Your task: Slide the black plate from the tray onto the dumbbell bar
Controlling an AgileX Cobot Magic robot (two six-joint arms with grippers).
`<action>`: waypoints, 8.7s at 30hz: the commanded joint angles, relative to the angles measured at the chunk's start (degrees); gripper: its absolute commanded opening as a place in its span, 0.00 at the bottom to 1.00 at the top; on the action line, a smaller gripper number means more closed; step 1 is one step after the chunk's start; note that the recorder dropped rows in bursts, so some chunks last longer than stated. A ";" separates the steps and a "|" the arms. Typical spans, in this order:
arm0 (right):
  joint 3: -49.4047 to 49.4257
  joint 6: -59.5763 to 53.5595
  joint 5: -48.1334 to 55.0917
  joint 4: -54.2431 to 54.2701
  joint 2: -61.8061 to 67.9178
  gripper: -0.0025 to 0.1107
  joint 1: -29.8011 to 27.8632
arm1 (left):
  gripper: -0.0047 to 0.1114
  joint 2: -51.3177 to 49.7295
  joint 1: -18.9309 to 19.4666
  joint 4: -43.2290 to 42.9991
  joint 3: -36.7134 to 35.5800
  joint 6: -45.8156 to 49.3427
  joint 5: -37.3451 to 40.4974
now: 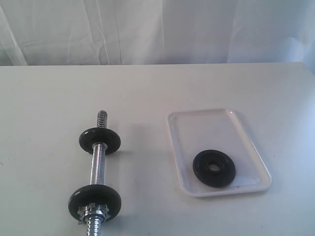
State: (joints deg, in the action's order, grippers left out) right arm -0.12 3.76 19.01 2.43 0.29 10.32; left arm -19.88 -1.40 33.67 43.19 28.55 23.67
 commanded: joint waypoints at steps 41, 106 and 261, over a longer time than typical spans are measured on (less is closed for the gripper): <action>0.12 -0.03 -0.42 -0.29 -0.29 0.02 1.71 | 0.04 -68.05 -40.42 -51.01 26.57 -70.68 18.39; 0.12 -0.03 -1.25 -0.42 -0.29 0.02 2.25 | 0.04 -76.06 -42.44 -41.37 24.78 -32.93 18.47; -66.12 -3.76 31.49 -1.12 107.35 0.02 17.65 | 0.04 -67.50 -43.95 -34.21 18.51 -26.17 13.88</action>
State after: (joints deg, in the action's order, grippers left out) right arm -66.03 0.00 48.68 1.05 110.26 27.92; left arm -90.29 -45.28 -1.27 60.40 2.28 36.84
